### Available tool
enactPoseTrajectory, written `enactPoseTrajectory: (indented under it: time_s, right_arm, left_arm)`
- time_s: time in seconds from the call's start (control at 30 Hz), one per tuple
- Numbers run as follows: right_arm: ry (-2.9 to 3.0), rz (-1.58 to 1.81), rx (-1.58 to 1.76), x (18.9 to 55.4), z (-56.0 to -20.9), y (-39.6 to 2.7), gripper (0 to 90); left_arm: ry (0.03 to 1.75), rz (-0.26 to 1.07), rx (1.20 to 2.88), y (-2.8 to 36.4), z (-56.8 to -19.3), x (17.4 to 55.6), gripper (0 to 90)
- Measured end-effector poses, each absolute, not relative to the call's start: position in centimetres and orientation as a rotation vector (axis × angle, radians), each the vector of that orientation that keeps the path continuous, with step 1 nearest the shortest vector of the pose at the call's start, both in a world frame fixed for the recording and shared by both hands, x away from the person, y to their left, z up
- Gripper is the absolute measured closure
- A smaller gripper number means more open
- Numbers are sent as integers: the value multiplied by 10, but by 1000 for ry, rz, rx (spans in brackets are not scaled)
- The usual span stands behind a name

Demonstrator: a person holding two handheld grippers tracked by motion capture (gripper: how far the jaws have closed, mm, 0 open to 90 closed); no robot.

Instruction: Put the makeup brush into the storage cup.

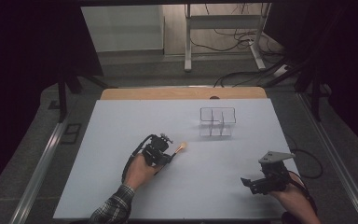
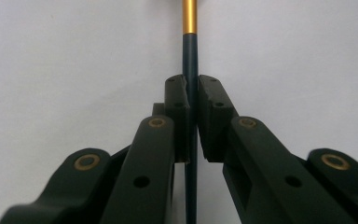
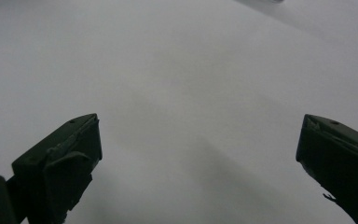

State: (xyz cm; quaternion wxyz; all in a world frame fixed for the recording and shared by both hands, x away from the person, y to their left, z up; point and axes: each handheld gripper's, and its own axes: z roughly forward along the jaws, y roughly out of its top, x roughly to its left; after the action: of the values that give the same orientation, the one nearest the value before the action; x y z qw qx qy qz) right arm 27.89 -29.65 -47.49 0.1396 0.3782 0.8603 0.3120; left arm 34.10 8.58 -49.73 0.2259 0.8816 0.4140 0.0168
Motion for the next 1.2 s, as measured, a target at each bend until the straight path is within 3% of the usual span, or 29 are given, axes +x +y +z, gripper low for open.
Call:
enactPoseTrajectory:
  time_s: [1.2]
  right_arm:
    - [2475, 912, 1097, 278, -473, -297, 2]
  left_arm:
    - [957, 61, 2230, 107, -467, 300, 834]
